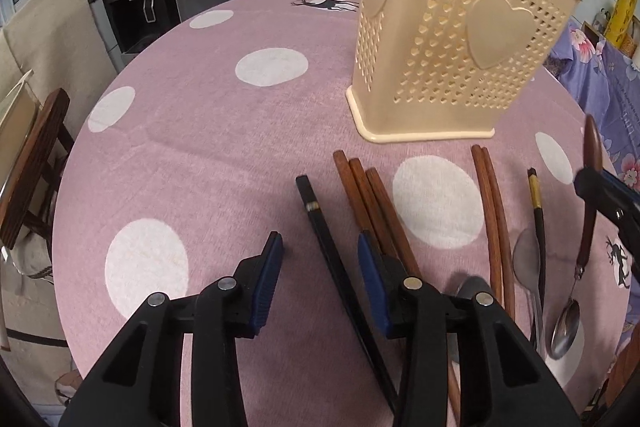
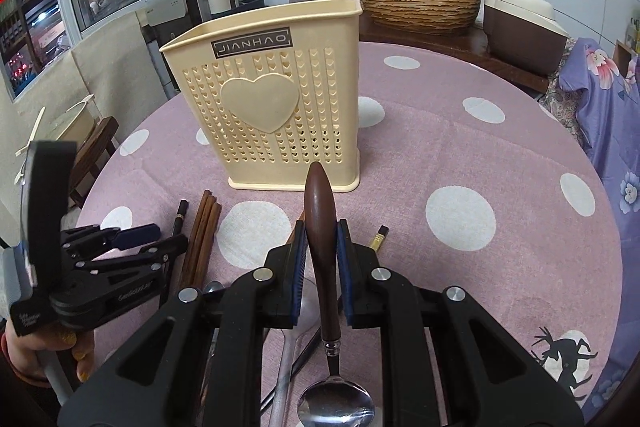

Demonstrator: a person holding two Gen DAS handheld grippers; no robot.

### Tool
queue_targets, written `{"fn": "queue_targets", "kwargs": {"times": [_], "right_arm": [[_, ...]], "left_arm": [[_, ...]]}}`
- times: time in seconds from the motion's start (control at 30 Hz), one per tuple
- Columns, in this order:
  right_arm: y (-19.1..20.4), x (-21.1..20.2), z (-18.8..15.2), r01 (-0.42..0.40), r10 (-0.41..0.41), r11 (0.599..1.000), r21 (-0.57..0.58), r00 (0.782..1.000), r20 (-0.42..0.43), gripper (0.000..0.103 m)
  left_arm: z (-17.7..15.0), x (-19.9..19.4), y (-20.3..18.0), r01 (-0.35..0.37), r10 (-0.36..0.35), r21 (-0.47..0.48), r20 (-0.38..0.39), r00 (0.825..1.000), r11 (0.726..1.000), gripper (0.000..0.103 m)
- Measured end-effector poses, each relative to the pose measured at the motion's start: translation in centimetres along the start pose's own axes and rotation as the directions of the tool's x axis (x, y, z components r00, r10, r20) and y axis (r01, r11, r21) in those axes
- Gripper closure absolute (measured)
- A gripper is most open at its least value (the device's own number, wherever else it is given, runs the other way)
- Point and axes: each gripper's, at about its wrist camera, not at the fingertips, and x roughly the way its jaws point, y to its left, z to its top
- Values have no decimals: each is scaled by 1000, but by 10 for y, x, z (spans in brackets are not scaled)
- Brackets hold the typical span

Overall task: Organize utensils
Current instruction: 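Close the left gripper on a black chopstick while the right gripper holds the spoon, then lift the black chopstick and brown-handled spoon and carry both over the beige holder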

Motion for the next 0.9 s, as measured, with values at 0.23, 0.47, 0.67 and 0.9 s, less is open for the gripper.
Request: {"fn": "queue_targets", "kwargs": {"times": [0.23, 0.47, 0.67, 0.9], "right_arm": [[-2, -5, -1, 9, -9, 1000, 5, 1000, 14, 87], [-1, -7, 0, 8, -8, 1000, 8, 1000, 15, 87], [-2, -9, -1, 10, -11, 1000, 17, 1000, 15, 87], [-8, -13, -1, -8, 7, 1000, 24, 999, 32, 87]], "left_arm": [[8, 6, -7, -59, 59, 29, 10, 998, 998, 84], [4, 3, -10, -59, 58, 15, 19, 998, 998, 91], [5, 4, -10, -41, 41, -22, 23, 999, 999, 95], [6, -9, -5, 17, -15, -47, 61, 998, 999, 95]]}}
